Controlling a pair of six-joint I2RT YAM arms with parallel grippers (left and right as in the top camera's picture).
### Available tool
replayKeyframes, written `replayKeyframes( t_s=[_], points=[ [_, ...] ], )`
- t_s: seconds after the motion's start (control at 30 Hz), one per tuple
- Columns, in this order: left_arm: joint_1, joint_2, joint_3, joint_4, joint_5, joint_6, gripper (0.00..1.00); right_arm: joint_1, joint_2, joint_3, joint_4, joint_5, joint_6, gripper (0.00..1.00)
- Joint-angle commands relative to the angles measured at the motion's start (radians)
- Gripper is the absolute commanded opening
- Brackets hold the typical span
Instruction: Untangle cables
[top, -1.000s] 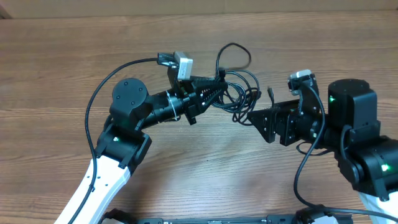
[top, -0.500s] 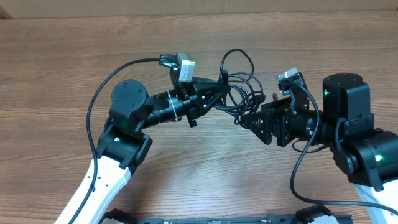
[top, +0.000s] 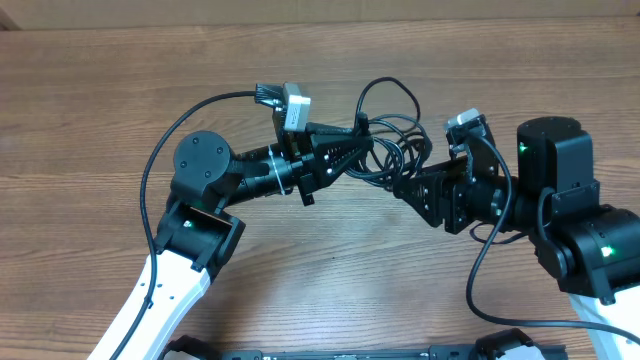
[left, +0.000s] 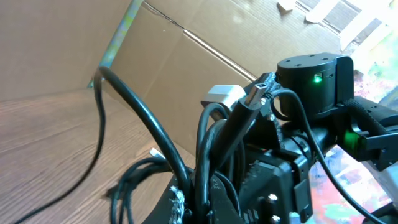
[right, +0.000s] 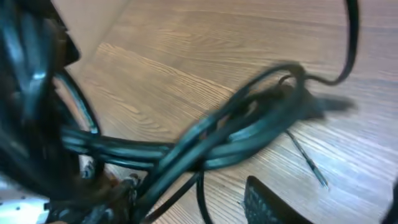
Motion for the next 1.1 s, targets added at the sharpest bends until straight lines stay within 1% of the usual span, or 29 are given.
replayKeyframes(
  t_s=[0.0, 0.17, 0.4, 0.43, 0.53, 0.57, 0.73, 0.77, 0.8, 0.97, 1.07],
  points=[
    [-0.007, -0.013, 0.010, 0.013, 0.052, -0.019, 0.04, -0.001, 0.002, 0.016, 0.001, 0.109, 0.054, 0.47],
    [-0.007, -0.013, 0.010, 0.013, 0.076, -0.019, 0.04, -0.001, 0.002, 0.016, 0.014, 0.224, 0.172, 0.48],
    [-0.007, -0.013, 0.010, 0.013, 0.139, -0.020, 0.04, -0.001, 0.002, 0.016, 0.058, 0.206, 0.180, 0.47],
    [-0.007, -0.013, 0.010, 0.012, 0.143, -0.020, 0.04, -0.001, 0.002, 0.016, 0.066, 0.193, 0.179, 0.46],
    [-0.007, -0.013, 0.010, 0.013, 0.146, -0.020, 0.04, -0.001, 0.002, 0.016, 0.076, 0.169, 0.179, 0.39],
    [-0.007, -0.013, 0.010, 0.013, 0.145, -0.020, 0.04, -0.001, 0.002, 0.016, 0.076, 0.163, 0.179, 0.33],
    [-0.007, -0.013, 0.010, 0.013, 0.144, -0.019, 0.04, -0.001, 0.002, 0.016, 0.071, 0.139, 0.175, 0.16],
    [-0.007, -0.013, 0.010, 0.013, 0.144, -0.019, 0.04, -0.001, 0.002, 0.016, 0.068, 0.139, 0.175, 0.11],
    [-0.007, -0.013, 0.010, 0.013, 0.144, -0.019, 0.04, -0.001, 0.002, 0.016, 0.064, 0.140, 0.175, 0.04],
    [-0.007, -0.013, 0.010, 0.007, 0.140, -0.019, 0.04, -0.001, 0.002, 0.016, 0.065, 0.140, 0.176, 0.04],
    [-0.007, -0.013, 0.010, -0.026, 0.121, -0.019, 0.04, -0.001, -0.010, 0.016, 0.088, 0.139, 0.180, 0.04]
  ],
)
